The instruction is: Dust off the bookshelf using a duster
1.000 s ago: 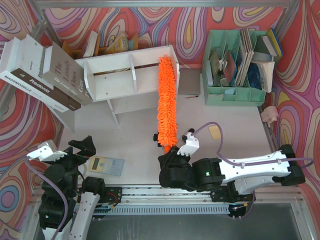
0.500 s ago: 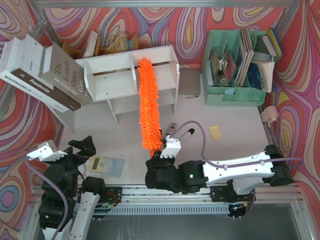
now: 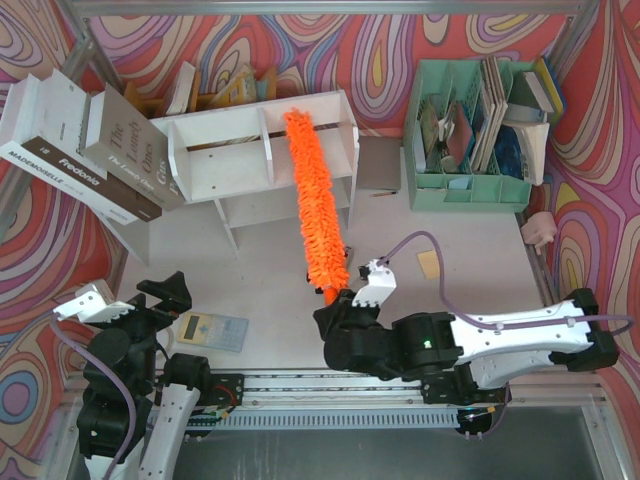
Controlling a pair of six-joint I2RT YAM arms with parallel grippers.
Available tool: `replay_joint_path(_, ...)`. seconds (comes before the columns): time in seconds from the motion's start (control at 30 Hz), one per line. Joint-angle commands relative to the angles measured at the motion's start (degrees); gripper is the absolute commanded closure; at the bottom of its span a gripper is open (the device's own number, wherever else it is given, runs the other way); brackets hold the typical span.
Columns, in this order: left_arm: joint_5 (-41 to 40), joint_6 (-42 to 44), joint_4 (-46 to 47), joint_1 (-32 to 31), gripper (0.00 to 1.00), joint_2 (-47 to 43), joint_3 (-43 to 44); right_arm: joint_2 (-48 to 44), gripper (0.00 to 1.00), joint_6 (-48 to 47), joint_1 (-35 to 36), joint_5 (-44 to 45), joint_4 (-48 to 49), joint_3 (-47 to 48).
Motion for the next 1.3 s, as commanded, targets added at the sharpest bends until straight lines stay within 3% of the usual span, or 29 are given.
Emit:
replay_joint_path(0.0,0.2,-0.3,0.3,-0.4,0.01,0.3,-0.3,-3.4,1.00,1.9,-0.3,9.1,-6.3,0.4)
replay_joint_path(0.2,0.0,-0.3,0.3,-0.4,0.01,0.3,-0.3,-4.4,1.00,-6.9,-0.3,9.8,-2.0,1.7)
replay_joint_path(0.47,0.0,-0.2,0.3,-0.4,0.01,0.6,-0.3,-6.8,1.00,-27.8,-0.3,7.1,15.3,0.0)
replay_joint_path(0.6,0.0,-0.2,0.3,-0.4,0.01,0.8,-0.3,-8.1,1.00,-33.7,-0.3,5.6,20.5,-2.4)
replay_joint_path(0.77,0.0,-0.2,0.4,-0.2,0.01,1.0,-0.3,-8.5,1.00,-36.0,0.1,3.5,22.3,-4.1)
replay_joint_path(1.07,-0.2,-0.2,0.3,0.1,0.02,1.0,-0.2,-1.0,1.00,-37.9,4.4,1.4,21.1,-2.3)
replay_joint_path(1.27,-0.6,-0.2,0.1,0.1,0.02,0.9,-0.1,-5.3,1.00,-46.3,4.7,-3.0,29.2,-10.2)
